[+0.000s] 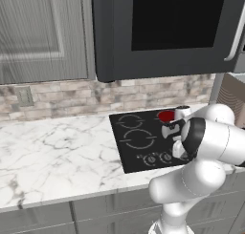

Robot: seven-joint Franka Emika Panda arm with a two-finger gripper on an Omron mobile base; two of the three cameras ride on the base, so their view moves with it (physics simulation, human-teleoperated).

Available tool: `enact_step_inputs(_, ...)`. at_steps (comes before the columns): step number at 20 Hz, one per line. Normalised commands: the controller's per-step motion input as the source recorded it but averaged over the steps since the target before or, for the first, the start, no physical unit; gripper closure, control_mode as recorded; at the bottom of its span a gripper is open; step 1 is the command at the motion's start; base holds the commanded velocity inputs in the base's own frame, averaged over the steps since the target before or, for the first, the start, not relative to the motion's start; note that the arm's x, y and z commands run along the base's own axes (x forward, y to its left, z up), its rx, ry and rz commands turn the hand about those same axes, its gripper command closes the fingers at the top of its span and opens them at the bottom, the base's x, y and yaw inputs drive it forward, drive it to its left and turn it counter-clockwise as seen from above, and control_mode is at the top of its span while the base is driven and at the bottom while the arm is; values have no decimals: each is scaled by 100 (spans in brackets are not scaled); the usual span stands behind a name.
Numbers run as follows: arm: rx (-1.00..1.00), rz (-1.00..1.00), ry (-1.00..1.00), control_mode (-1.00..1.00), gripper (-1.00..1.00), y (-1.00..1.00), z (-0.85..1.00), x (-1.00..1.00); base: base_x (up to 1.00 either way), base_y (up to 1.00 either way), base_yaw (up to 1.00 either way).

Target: Turn off the rear right burner of the stove.

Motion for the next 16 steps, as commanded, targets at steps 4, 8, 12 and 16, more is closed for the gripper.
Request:
enact_step_inputs(4, 5, -24, 0, -100, 100, 0, -11, -21, 0, 0, 0)
enact_step_inputs(8, 4, -31, 0, -100, 100, 0, -13, -19, 0, 0, 0)
enact_step_inputs(12, 4, -32, 0, -100, 100, 0, -3, -3, 0, 0, 0)
enact_step_inputs(16, 4, -33, 0, -100, 100, 0, -7, -3, 0, 0, 0)
